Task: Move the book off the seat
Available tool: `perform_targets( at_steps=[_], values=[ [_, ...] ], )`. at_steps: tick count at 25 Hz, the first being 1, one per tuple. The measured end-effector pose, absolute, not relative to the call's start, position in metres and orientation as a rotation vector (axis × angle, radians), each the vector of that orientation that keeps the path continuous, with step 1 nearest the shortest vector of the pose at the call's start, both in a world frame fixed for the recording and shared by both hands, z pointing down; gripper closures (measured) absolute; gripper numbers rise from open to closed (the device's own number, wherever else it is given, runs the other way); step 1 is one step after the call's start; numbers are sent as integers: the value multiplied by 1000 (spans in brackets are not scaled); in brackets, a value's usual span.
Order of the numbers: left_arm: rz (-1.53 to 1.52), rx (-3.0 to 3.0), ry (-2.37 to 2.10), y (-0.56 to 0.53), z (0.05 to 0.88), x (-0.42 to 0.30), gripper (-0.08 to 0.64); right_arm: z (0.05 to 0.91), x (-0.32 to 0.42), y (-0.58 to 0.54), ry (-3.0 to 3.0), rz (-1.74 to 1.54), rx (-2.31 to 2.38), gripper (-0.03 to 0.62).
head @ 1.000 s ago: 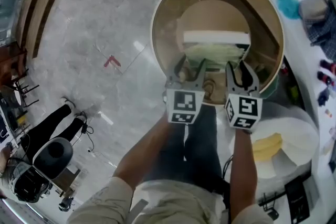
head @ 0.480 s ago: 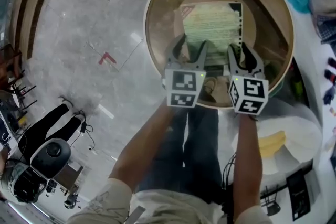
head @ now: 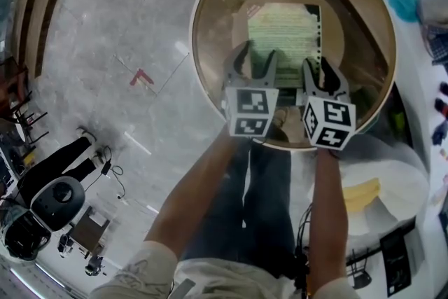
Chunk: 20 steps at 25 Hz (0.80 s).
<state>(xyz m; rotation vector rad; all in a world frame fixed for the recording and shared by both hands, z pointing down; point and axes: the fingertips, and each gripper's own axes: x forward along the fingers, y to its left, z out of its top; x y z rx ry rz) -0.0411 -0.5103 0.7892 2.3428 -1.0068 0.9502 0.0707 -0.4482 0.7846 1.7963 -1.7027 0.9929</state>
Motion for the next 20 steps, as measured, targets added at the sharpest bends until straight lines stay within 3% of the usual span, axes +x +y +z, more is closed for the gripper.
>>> perform_targets(
  at_steps=[10,20],
  values=[
    [886,2396,-1100,-520,739,-42,330,727,77,-461,-1762,872,1884,426],
    [603,2591,-1214,-546,537,-37,331,520,64,-500,-2001,533,2022,426]
  ],
)
